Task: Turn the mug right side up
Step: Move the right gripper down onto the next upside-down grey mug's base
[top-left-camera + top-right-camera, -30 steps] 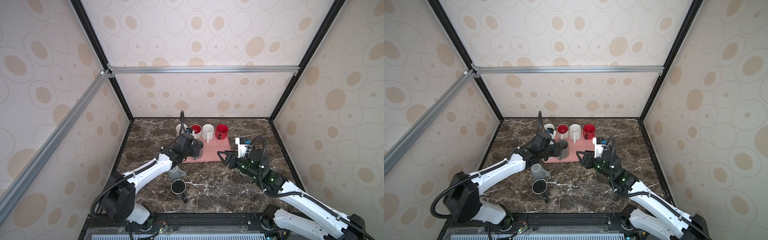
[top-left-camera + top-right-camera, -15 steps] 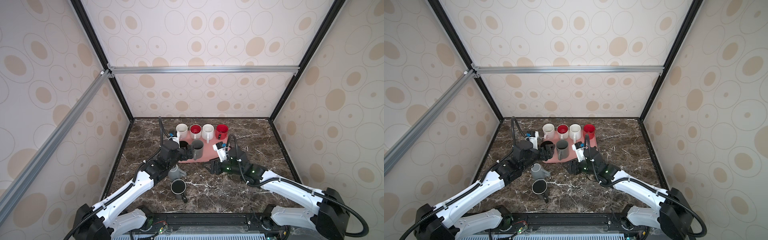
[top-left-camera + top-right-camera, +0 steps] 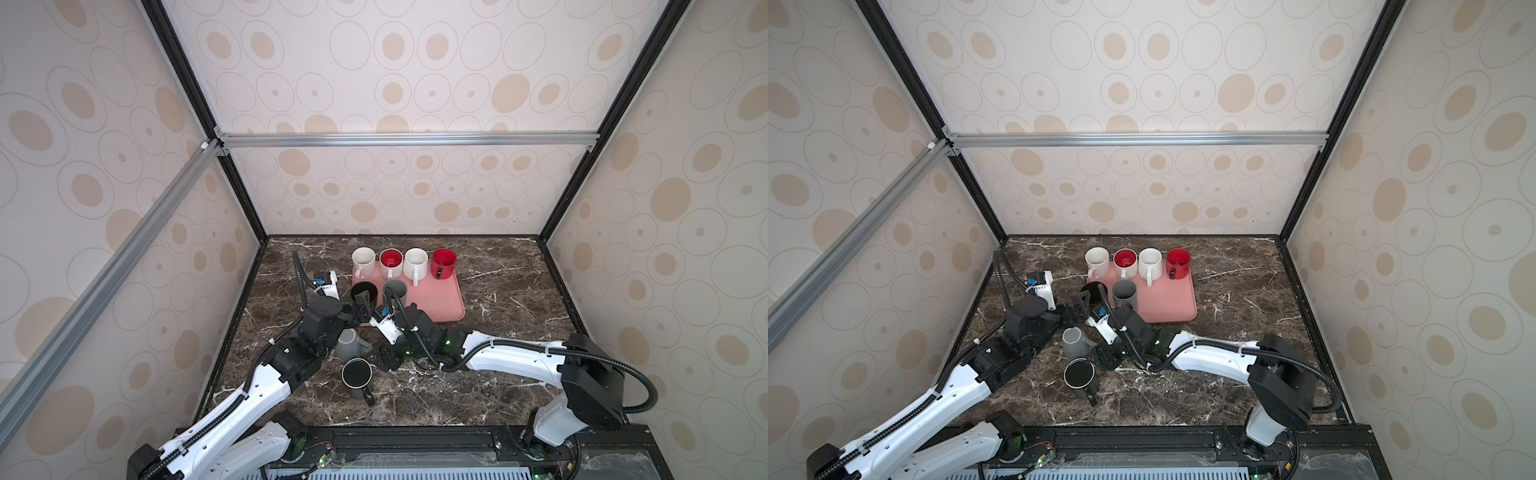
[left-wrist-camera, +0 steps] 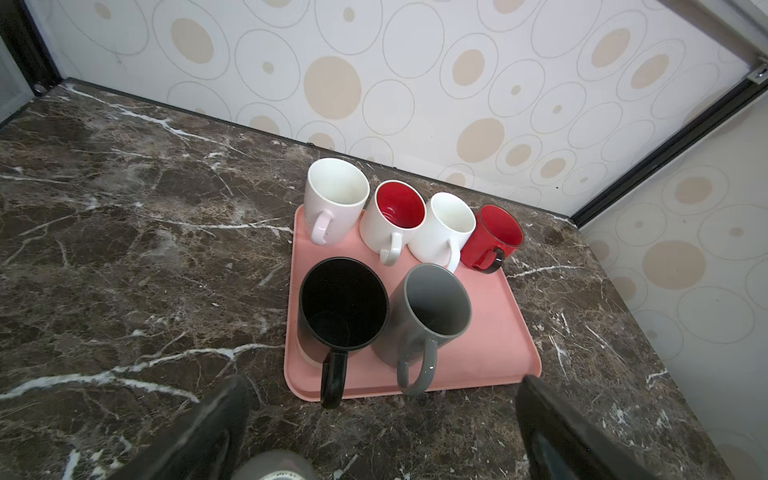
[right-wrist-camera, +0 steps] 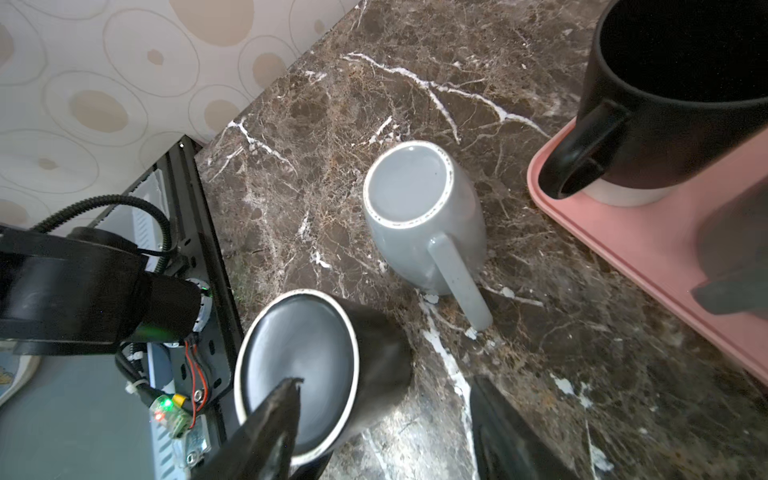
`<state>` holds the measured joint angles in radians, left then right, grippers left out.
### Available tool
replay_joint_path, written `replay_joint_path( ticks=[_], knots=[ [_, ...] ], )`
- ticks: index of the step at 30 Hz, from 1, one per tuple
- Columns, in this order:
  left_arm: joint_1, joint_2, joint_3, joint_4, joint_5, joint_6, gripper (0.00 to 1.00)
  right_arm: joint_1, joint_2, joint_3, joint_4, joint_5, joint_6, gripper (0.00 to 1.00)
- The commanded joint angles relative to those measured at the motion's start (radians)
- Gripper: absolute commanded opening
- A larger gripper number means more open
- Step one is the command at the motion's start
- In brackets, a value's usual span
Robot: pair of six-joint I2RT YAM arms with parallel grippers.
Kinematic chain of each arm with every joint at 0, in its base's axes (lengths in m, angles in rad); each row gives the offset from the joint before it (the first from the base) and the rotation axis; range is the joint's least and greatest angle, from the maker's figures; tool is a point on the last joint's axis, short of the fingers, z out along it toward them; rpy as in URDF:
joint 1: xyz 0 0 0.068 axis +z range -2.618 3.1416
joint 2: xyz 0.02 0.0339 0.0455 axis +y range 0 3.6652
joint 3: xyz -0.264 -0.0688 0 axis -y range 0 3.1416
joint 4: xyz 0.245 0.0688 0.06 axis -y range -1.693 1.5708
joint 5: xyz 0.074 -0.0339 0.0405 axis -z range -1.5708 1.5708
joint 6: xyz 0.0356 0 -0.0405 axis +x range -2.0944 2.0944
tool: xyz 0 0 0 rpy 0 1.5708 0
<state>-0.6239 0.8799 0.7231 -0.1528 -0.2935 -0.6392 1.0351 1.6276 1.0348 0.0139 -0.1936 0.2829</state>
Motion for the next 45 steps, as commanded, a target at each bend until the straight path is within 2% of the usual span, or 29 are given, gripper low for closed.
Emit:
replay_joint_path(
  ticks=[1,7,10,22,36,45],
  knots=[
    [0.006,-0.024,-0.013,0.001,-0.032,-0.023,1.0,0.004,0.059,0.052,-0.007,0.044,-0.075,0.64],
    [0.01,-0.034,-0.017,-0.022,-0.035,-0.015,0.99,-0.003,0.167,0.142,-0.057,0.07,-0.164,0.6],
    [0.009,-0.048,-0.026,-0.02,-0.036,-0.013,0.99,-0.014,0.207,0.179,-0.076,0.04,-0.183,0.57],
    [0.016,-0.068,-0.05,-0.019,-0.03,-0.014,0.99,-0.029,0.309,0.267,-0.132,-0.061,-0.233,0.57],
    [0.023,-0.088,-0.064,-0.024,-0.027,-0.02,0.99,-0.03,0.303,0.234,-0.095,-0.019,-0.235,0.24],
    [0.023,-0.085,-0.073,-0.01,-0.021,-0.022,0.99,-0.03,0.213,0.099,-0.031,0.068,-0.213,0.14]
  ],
)
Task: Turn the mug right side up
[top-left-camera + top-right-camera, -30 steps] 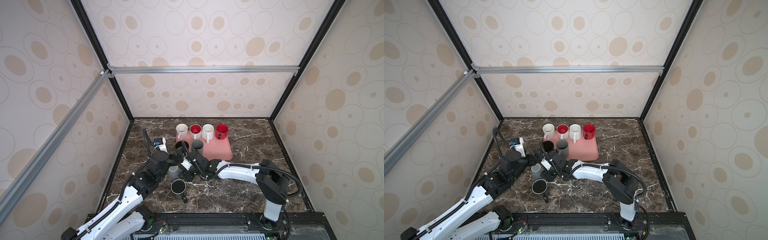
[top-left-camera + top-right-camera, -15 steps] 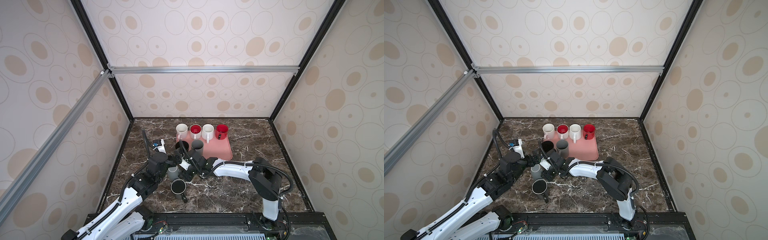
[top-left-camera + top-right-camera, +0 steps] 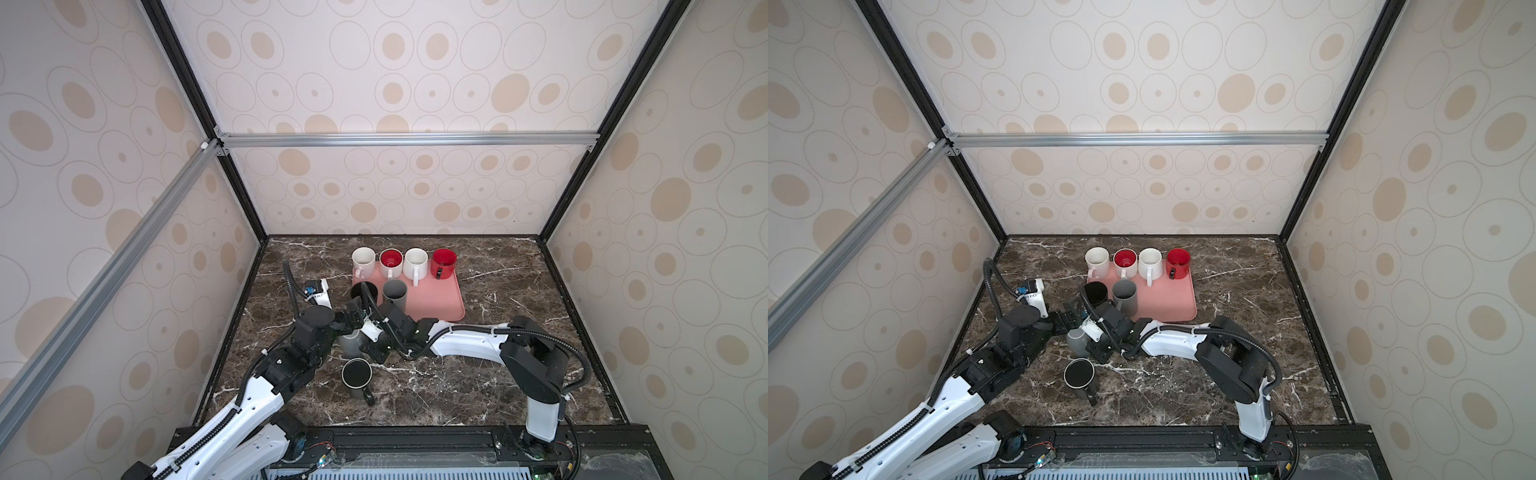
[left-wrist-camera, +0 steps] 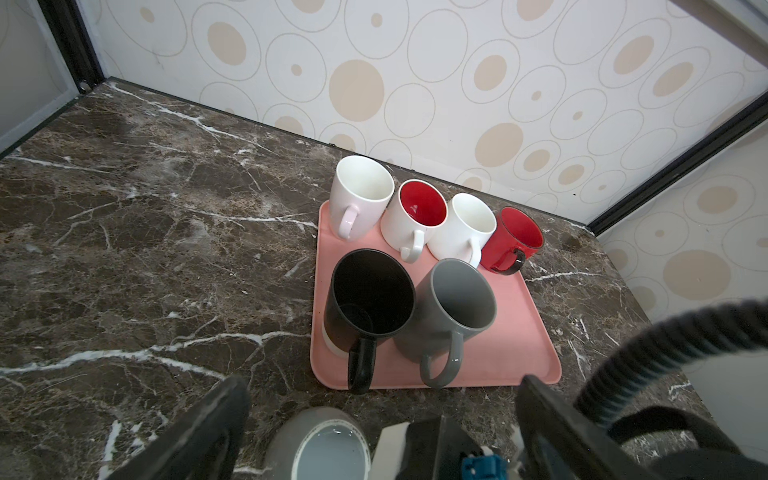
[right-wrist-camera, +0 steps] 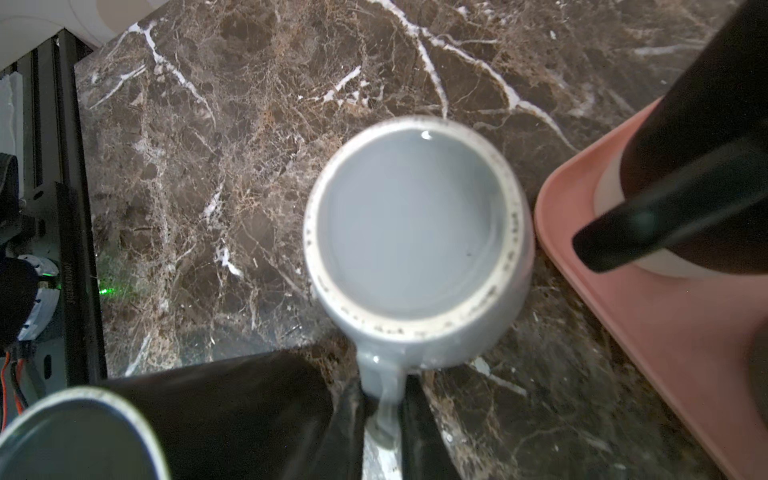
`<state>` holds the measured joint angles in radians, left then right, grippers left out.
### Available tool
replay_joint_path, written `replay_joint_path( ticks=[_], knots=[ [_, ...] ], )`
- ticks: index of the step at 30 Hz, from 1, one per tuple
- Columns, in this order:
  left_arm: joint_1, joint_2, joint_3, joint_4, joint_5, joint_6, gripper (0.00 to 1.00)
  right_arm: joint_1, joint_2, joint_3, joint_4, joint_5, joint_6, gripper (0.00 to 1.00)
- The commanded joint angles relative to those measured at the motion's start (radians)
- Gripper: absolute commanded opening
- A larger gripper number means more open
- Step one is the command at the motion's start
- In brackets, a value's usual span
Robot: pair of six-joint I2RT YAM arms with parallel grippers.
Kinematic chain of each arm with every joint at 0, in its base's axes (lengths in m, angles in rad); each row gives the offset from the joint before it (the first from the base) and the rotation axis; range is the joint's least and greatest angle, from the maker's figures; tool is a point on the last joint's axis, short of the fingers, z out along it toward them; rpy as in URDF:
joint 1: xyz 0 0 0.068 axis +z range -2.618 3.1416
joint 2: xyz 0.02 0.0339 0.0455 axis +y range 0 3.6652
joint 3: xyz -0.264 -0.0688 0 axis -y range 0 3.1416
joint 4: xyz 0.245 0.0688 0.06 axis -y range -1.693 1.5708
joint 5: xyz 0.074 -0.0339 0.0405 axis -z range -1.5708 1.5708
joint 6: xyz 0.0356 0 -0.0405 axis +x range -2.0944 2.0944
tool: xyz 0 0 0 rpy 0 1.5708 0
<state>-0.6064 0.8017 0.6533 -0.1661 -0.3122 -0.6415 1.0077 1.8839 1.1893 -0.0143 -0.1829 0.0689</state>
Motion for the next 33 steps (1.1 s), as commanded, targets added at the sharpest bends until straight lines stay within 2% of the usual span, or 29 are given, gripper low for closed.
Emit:
replay_joint_path(
  ticks=[1,12,20,23,28,33],
  knots=[
    [0.006,-0.006,-0.005,0.006,-0.001,-0.022,0.99,-0.003,-0.059,-0.076,0.003,0.067,0.005,0.14],
    [0.009,0.021,-0.012,0.046,0.028,-0.024,0.99,-0.012,-0.291,-0.376,0.024,0.186,0.071,0.14],
    [0.013,0.054,-0.023,0.093,0.059,-0.034,0.99,-0.012,-0.431,-0.52,0.015,0.249,0.147,0.17],
    [0.012,0.074,-0.018,0.108,0.074,-0.036,0.99,-0.011,-0.447,-0.536,0.008,0.255,0.17,0.25],
    [0.014,0.094,-0.011,0.12,0.086,-0.039,0.99,-0.012,-0.454,-0.537,0.005,0.299,0.196,0.45],
    [0.014,0.094,-0.015,0.126,0.09,-0.042,0.99,-0.011,-0.445,-0.53,0.006,0.32,0.238,0.52]
  ],
)
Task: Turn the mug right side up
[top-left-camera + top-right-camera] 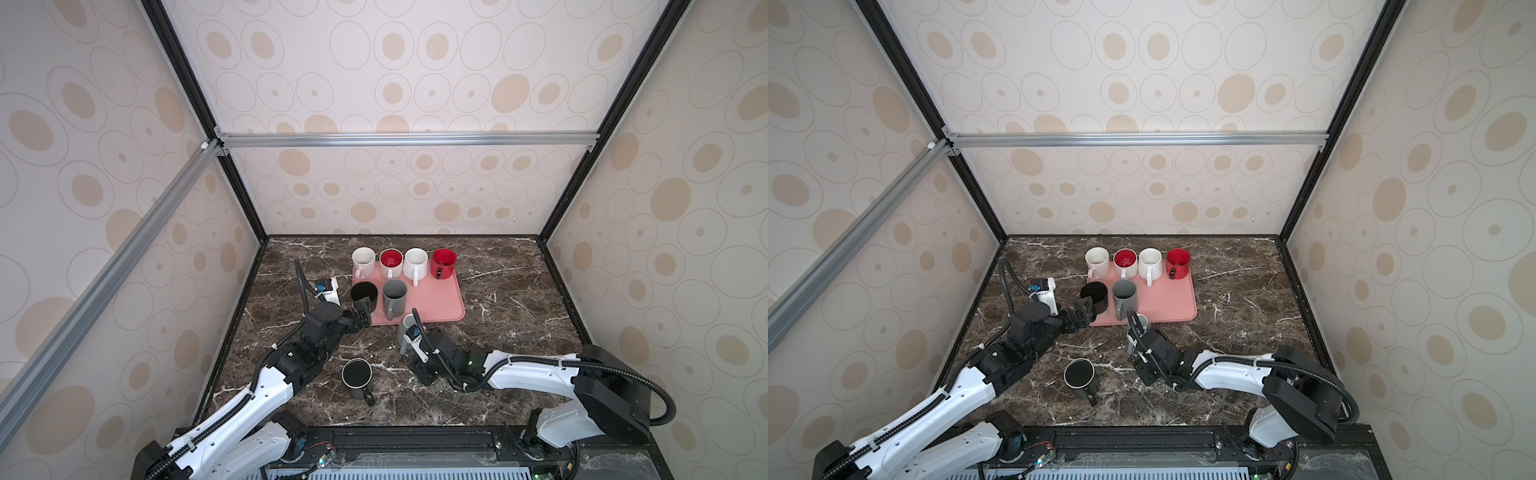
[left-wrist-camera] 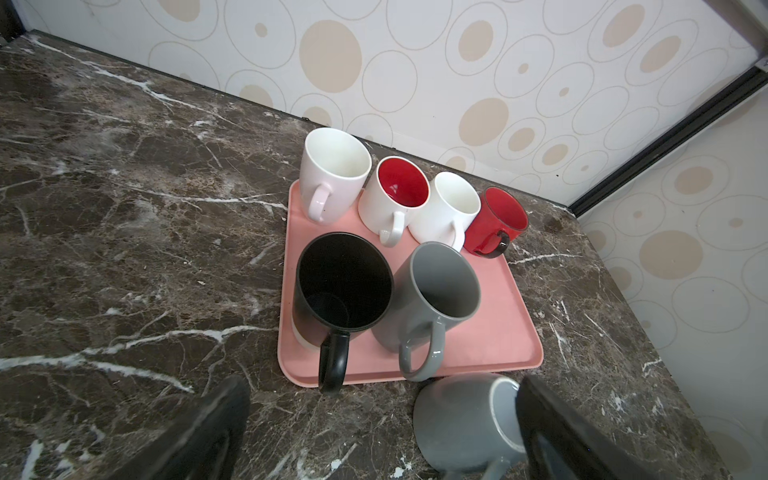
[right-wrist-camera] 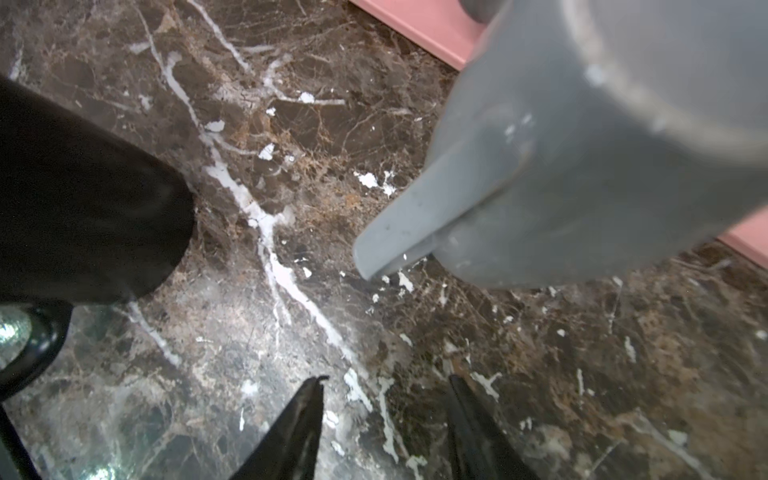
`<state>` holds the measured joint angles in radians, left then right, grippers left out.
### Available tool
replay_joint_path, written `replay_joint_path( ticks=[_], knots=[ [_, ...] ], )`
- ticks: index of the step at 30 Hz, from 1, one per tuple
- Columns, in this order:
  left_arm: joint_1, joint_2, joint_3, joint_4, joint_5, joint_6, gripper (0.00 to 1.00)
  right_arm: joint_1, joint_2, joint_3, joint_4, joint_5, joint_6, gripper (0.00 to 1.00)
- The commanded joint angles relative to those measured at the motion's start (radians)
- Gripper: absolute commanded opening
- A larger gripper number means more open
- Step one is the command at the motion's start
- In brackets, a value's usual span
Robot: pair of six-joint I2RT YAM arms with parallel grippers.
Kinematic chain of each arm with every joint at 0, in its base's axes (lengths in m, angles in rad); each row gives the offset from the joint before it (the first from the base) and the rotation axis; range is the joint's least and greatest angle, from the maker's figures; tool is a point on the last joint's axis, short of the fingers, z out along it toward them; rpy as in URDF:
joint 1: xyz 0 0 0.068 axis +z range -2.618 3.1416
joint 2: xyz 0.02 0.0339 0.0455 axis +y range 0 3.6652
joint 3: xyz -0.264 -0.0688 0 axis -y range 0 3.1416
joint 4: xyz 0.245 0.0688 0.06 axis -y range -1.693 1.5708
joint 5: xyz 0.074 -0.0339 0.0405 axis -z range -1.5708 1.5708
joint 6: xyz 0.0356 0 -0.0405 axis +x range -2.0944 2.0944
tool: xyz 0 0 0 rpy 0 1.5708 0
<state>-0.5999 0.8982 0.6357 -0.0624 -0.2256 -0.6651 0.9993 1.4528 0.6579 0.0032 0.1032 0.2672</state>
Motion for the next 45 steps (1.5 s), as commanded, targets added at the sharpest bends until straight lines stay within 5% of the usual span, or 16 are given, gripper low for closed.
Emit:
replay_joint_path(
  ticks=[1,11,18,24,29,30,31,45],
  knots=[
    [0.008,-0.002,0.001,0.021,0.005,-0.018,0.99,-0.003,-0.015,0.003,-0.016,0.036,0.048,0.52],
    [0.008,-0.002,-0.013,0.041,0.015,-0.021,0.99,-0.001,-0.074,0.069,-0.118,0.159,0.281,0.64],
    [0.008,-0.004,-0.028,0.056,0.085,0.012,0.99,-0.002,-0.16,0.091,-0.147,0.22,0.258,0.68],
    [0.009,0.06,-0.008,0.068,0.194,0.056,0.99,-0.059,-0.189,0.129,-0.153,0.091,0.203,0.71],
    [0.009,0.123,0.013,0.064,0.248,0.075,0.99,-0.129,-0.135,0.205,-0.192,-0.018,0.163,0.77],
    [0.009,0.13,0.015,0.064,0.251,0.073,0.99,-0.142,-0.115,0.223,-0.198,-0.024,0.163,0.91],
    [0.008,0.135,0.014,0.064,0.255,0.072,0.99,-0.142,-0.1,0.234,-0.195,-0.014,0.157,0.91],
    [0.009,0.125,0.004,0.059,0.232,0.05,1.0,-0.152,0.151,0.43,-0.293,0.075,0.263,0.88]
  ],
)
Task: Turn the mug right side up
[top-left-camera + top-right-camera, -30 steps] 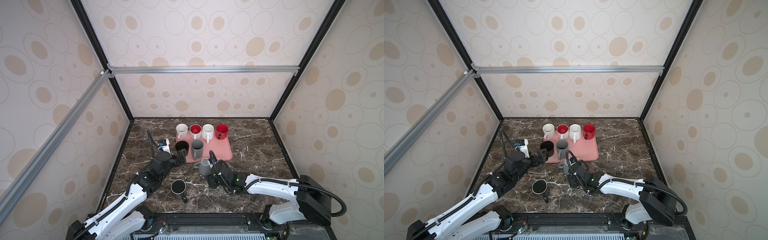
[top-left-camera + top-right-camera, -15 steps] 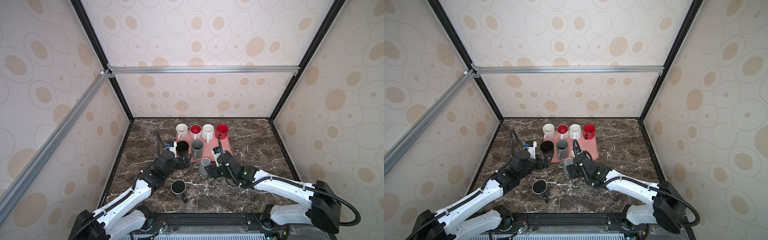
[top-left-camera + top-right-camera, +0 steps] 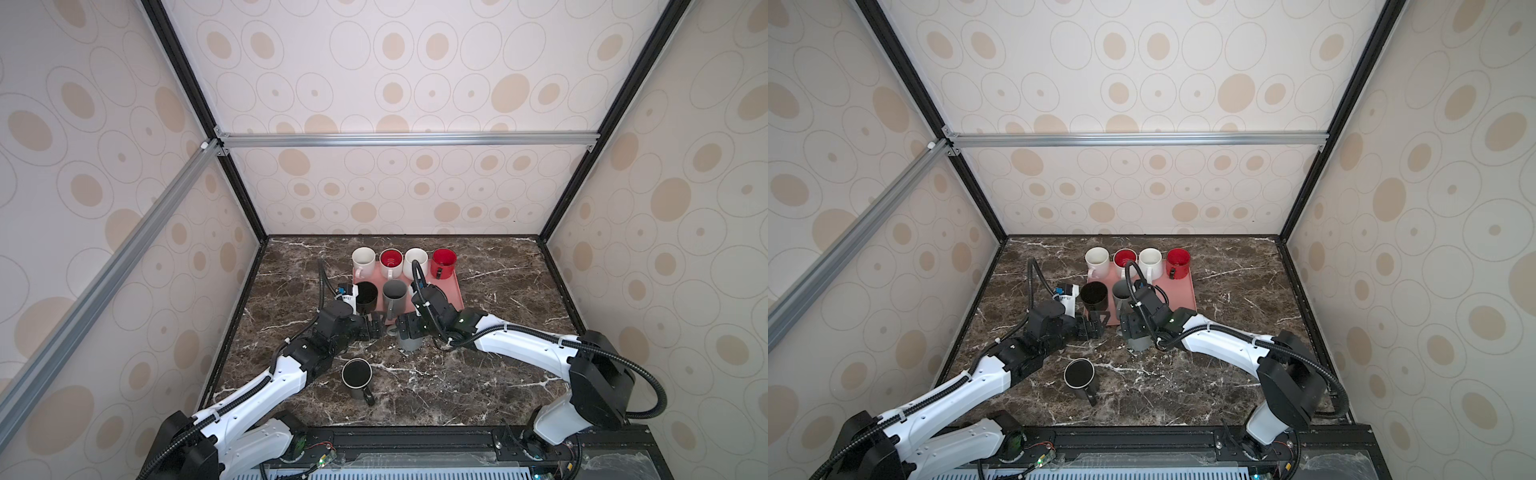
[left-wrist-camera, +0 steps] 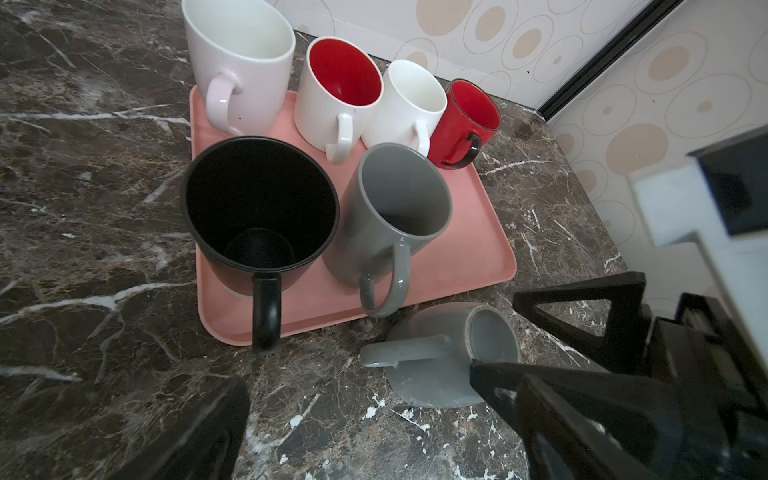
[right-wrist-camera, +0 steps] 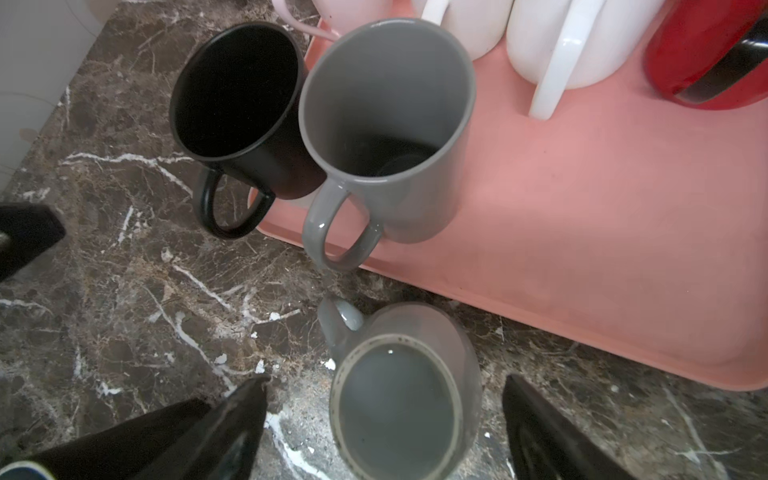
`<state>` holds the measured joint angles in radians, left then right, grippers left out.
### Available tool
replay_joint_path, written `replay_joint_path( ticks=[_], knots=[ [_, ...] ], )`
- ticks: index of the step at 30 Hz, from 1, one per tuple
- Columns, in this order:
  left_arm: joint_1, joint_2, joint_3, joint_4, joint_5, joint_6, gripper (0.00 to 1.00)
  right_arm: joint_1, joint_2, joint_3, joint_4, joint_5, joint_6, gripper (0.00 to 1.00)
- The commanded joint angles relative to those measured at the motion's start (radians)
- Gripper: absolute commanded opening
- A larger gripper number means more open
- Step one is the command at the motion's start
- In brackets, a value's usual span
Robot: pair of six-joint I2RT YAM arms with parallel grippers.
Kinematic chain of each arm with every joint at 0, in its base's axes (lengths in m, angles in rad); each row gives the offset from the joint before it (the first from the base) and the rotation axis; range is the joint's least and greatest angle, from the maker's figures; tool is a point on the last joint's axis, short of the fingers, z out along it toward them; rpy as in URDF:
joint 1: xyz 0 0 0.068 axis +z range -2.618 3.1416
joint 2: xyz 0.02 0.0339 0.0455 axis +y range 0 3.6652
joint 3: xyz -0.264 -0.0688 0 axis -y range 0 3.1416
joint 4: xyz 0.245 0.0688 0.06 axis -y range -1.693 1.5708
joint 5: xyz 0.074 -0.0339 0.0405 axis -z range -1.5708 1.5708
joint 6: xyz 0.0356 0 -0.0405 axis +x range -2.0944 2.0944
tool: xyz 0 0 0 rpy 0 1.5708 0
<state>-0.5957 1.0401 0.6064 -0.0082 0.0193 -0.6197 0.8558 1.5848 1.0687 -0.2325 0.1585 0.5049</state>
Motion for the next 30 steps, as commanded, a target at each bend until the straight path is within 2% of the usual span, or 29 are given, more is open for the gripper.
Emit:
replay_joint_path(
  ticks=[1,7,18,25,30],
  knots=[
    [0.005,-0.018,0.033,0.003,-0.013,0.005,0.99,-0.011,0.024,0.017,-0.056,0.012,0.021,0.86],
    [0.005,-0.017,0.034,0.004,-0.004,0.011,0.99,-0.041,0.028,-0.004,-0.069,-0.039,-0.019,0.73],
    [0.004,0.017,0.051,0.011,0.063,0.049,0.99,-0.083,-0.081,-0.109,-0.124,-0.166,-0.198,0.61],
    [-0.005,0.064,0.075,0.015,0.131,0.091,0.98,-0.115,-0.197,-0.204,-0.184,-0.223,-0.279,0.61],
    [-0.072,0.147,0.13,-0.018,0.141,0.173,0.97,-0.114,-0.264,-0.246,-0.156,-0.225,-0.242,0.78]
  ],
)
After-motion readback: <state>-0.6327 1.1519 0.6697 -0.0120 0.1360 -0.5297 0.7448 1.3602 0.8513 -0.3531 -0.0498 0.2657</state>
